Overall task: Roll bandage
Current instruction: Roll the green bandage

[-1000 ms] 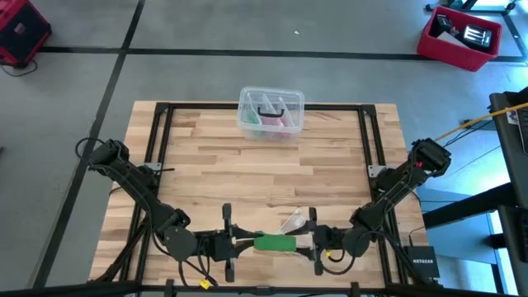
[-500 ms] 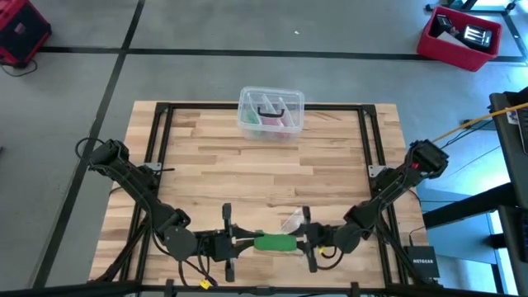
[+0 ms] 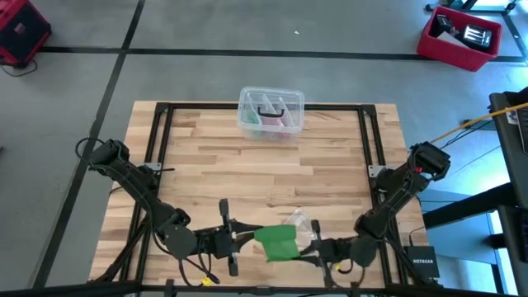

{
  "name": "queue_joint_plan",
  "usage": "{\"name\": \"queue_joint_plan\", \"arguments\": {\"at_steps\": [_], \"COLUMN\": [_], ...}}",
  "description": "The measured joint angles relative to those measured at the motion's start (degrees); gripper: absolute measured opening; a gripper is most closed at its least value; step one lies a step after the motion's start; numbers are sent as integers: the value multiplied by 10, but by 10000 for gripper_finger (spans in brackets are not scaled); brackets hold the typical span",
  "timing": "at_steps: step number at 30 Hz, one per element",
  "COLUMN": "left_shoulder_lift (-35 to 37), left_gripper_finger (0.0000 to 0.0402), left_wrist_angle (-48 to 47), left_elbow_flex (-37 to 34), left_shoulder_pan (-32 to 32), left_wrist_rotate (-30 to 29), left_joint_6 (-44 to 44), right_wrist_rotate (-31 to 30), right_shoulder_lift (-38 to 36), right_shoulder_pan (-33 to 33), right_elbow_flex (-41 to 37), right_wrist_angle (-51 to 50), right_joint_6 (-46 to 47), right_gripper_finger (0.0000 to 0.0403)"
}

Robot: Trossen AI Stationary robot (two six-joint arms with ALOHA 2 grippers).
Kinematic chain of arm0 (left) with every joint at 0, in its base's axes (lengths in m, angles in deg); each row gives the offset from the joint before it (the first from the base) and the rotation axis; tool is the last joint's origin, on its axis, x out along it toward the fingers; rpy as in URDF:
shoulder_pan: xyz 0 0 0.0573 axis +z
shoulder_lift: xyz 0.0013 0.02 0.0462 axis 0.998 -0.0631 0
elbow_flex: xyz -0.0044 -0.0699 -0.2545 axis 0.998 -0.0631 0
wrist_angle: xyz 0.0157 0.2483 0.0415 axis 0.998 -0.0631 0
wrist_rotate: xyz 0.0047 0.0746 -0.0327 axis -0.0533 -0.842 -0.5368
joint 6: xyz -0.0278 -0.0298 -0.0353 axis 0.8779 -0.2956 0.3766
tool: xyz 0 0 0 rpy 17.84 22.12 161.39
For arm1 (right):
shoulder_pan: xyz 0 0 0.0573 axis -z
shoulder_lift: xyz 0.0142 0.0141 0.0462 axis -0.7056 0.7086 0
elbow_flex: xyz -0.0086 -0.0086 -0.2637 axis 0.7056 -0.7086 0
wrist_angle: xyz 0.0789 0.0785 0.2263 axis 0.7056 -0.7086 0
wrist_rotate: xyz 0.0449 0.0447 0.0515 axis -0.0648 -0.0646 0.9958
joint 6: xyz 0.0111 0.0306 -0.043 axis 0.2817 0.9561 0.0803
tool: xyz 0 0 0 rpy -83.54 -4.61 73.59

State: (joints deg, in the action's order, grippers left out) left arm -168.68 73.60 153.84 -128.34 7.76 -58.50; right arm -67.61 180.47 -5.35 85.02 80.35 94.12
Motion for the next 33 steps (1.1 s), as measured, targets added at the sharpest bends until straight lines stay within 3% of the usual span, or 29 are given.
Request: {"name": "queue_joint_plan", "arguments": {"at_steps": [7, 24, 33], "left_shoulder_lift": [0, -4, -11], "left_gripper_finger": [12, 16, 18], "left_wrist_angle": [2, -36, -40], "left_elbow_flex": [0, -19, -33], "left_shoulder_pan": [27, 42, 52], "left_wrist_rotate": [-11, -30, -31], "left_joint_6": [2, -1, 17], "right_wrist_rotate": [11, -35, -30], "right_shoulder_lift": [0, 1, 2], "right_shoulder_pan": [-9, -58, -43], "right_elbow_flex": [30, 192, 249], "right_wrist_angle": [28, -79, -154], "right_joint_6": [-27, -176, -181], "right_gripper_finger": [5, 7, 9]}}
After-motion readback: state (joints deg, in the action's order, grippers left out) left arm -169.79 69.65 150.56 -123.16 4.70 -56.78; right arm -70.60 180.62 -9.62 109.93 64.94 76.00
